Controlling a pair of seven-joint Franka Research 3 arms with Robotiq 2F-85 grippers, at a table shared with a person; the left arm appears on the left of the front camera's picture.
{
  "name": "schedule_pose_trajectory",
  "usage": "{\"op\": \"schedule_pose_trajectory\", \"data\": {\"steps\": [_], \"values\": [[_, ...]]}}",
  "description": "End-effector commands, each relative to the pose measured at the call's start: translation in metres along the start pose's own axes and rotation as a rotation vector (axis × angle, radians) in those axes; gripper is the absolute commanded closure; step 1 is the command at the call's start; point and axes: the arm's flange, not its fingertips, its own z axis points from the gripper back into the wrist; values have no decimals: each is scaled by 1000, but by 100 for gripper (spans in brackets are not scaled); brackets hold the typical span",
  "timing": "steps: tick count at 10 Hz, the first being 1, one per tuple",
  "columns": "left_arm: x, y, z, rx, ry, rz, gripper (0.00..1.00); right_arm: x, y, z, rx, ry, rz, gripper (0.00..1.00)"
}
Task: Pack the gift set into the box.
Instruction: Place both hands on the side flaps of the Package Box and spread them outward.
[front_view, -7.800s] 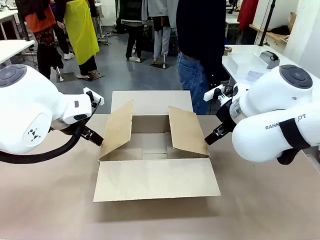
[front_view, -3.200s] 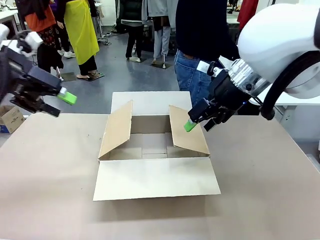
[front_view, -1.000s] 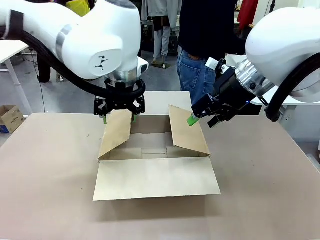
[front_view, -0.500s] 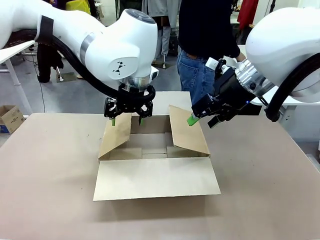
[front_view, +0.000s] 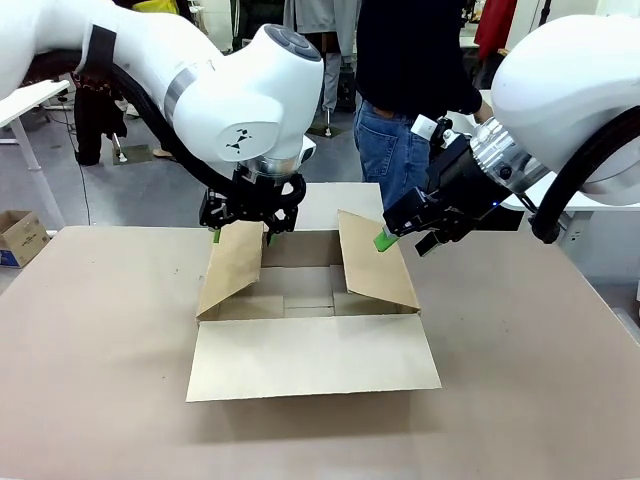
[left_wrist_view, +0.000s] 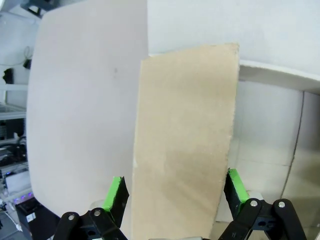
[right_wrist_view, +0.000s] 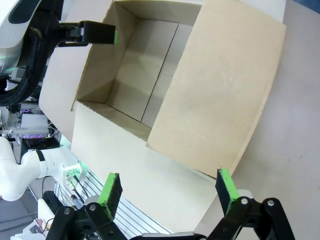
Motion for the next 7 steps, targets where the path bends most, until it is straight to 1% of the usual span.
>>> {"op": "schedule_pose_trajectory", "data": {"steps": [1, 2, 3, 4, 5, 6, 7], "values": [[-4, 19, 9, 49, -54, -7, 0, 3, 2, 0, -6, -5, 2, 0], [-5, 28, 13, 61, -68, -10, 0, 3, 2, 0, -6, -5, 2, 0], [-6, 38, 18, 51, -73, -41, 0, 3, 2, 0, -6, -5, 2, 0], [-6, 50, 22, 56, -87, -34, 0, 3, 2, 0, -6, -5, 2, 0], [-4, 61, 25, 39, -81, -53, 0, 3, 2, 0, -6, -5, 2, 0], [0, 72, 25, 36, -88, -30, 0, 3, 2, 0, -6, -5, 2, 0], [2, 85, 26, 14, -77, -45, 0, 3, 2, 0, -6, -5, 2, 0]]}}
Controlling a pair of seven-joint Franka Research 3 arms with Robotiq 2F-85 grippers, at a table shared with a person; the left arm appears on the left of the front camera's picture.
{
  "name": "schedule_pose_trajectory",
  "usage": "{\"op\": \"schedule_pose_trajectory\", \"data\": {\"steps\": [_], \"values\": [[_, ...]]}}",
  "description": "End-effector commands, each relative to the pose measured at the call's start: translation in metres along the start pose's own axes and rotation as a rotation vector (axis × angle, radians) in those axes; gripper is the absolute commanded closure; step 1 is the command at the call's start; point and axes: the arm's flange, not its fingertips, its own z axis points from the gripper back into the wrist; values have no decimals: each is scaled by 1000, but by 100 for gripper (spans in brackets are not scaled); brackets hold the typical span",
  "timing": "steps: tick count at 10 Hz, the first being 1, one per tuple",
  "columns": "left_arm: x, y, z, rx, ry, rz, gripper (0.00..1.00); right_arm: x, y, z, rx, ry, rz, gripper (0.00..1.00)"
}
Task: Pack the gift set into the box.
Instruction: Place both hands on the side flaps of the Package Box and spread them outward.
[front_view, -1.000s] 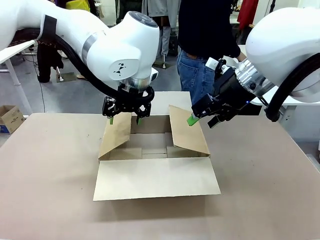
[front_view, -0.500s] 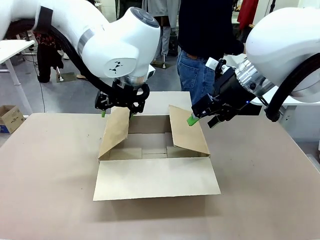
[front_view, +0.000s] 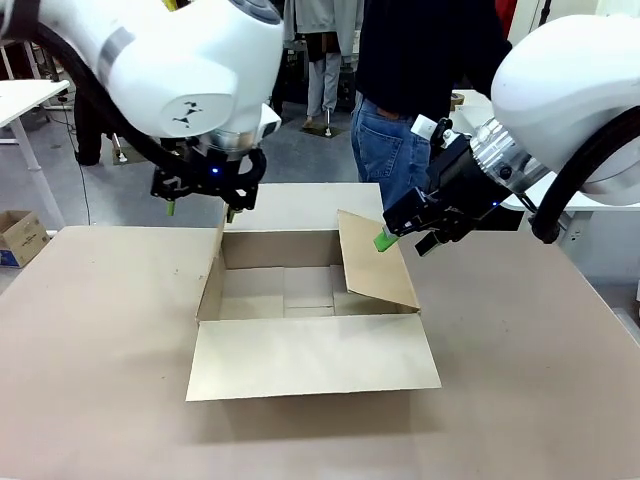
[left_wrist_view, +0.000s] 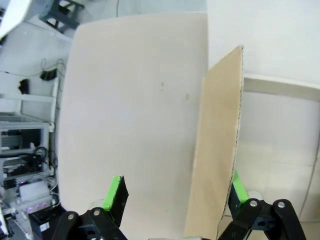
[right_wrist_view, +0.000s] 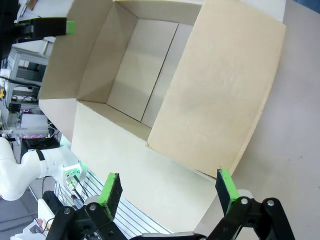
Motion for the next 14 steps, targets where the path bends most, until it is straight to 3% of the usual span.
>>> {"op": "schedule_pose_trajectory", "data": {"steps": [1, 2, 7, 11, 12, 14], "values": [[0, 33, -9, -45, 14, -1, 0, 3, 2, 0, -6, -5, 2, 0], [4, 51, -18, -112, 70, -60, 0, 3, 2, 0, -6, -5, 2, 0], [11, 129, -88, -343, 256, -19, 0, 3, 2, 0, -6, -5, 2, 0], [15, 152, -175, -576, 481, -143, 0, 3, 2, 0, -6, -5, 2, 0], [12, 148, -138, -474, 351, -57, 0, 3, 2, 0, -6, -5, 2, 0], [12, 148, -138, -474, 351, -57, 0, 0, 0, 0, 0, 0, 0, 0]]}}
